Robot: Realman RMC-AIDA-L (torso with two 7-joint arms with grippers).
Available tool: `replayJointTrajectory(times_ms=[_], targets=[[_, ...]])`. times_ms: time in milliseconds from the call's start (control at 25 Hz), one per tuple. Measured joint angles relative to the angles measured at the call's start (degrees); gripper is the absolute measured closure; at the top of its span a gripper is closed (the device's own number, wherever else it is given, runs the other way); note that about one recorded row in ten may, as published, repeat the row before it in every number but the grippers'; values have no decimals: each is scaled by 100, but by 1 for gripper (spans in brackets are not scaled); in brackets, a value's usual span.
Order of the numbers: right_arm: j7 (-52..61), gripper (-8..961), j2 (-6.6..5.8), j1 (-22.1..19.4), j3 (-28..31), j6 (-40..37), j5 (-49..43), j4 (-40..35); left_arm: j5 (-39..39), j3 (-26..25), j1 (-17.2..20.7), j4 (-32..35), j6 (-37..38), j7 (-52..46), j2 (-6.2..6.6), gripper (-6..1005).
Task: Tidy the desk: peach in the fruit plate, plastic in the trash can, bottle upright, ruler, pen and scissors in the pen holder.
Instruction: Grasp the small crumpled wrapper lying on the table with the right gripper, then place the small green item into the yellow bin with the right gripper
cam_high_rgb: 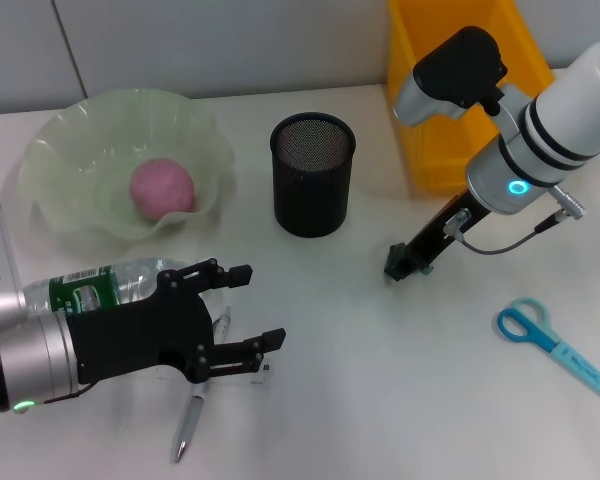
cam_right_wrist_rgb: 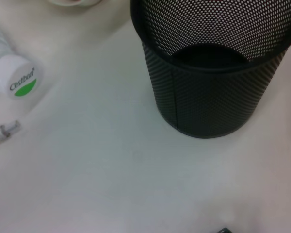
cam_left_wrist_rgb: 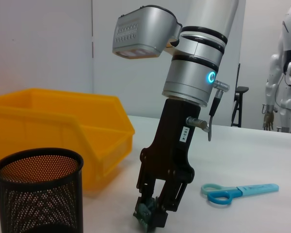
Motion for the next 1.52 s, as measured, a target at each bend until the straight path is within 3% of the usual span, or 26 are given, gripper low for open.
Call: replayJointTrajectory(times_ms=[120, 360, 800, 960, 1160, 1240, 1520], targets=[[0, 521, 2, -25, 0, 14, 0, -11, 2, 0, -5, -4, 0, 0, 2, 164], [66, 586, 7, -223, 49, -190, 13, -470, -5, -11, -13, -4, -1, 0, 9, 164], [639, 552, 17, -1260, 136, -1030, 205, -3245, -30, -16, 31, -4, 6, 0, 9, 164], [651, 529, -7, -1447, 657, -1055, 199, -3978, -32, -6, 29, -4, 15, 0, 4, 164], [275, 500, -105, -1429, 1397, -304, 199, -3764, -35, -1, 8, -4, 24, 0, -9, 164], [99, 488, -140, -1424, 1468, 356, 204, -3404, -36, 0, 4, -4, 42, 0, -14, 164], [-301, 447, -204, -1265, 1431, 1355, 216, -2461, -48, -8, -6, -3, 143, 0, -18, 164]])
